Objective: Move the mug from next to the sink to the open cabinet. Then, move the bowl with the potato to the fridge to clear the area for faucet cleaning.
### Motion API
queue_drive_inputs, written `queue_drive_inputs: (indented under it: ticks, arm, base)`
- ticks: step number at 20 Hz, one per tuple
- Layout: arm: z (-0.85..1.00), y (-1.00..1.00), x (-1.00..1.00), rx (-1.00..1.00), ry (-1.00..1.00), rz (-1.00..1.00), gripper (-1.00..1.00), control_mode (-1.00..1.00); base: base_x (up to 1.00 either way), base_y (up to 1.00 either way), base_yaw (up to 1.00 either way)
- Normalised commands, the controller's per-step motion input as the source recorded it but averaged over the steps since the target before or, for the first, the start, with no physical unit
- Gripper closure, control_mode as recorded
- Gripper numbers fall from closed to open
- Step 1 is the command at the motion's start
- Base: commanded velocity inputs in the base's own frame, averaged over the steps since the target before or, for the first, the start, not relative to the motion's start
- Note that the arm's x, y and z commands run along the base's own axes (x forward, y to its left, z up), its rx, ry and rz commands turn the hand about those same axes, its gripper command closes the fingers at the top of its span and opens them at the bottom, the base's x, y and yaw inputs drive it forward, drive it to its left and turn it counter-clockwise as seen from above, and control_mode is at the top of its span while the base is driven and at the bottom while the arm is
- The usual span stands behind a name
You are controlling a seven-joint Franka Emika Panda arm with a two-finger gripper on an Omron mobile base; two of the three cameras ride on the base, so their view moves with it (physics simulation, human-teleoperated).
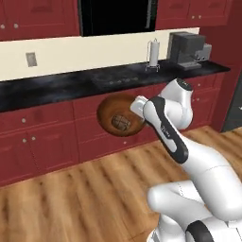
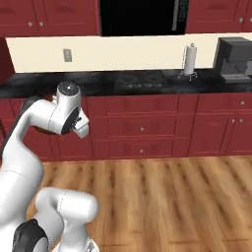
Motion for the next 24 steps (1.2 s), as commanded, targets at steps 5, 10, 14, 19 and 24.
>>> queue_drive_inputs:
  ticks: [5,10,14,19,24]
  arm:
    - [0.0,0.0,0.0,0.0,0.0,0.0,1.0,1.0]
    - [0.0,0.0,0.0,0.0,0.0,0.0,1.0,1.0]
    - [0.0,0.0,0.0,0.0,0.0,0.0,1.0,1.0]
    - [0.0,0.0,0.0,0.0,0.0,0.0,1.0,1.0]
    - [0.0,0.0,0.0,0.0,0.0,0.0,1.0,1.0]
  base:
    - [0.45,-1.0,-0.61]
    - [0.93,-1.0,-0.44]
    - [1.0,-1.0,-0.35]
    - [1.0,-1.0,-0.11]
    - [1.0,-1.0,0.0]
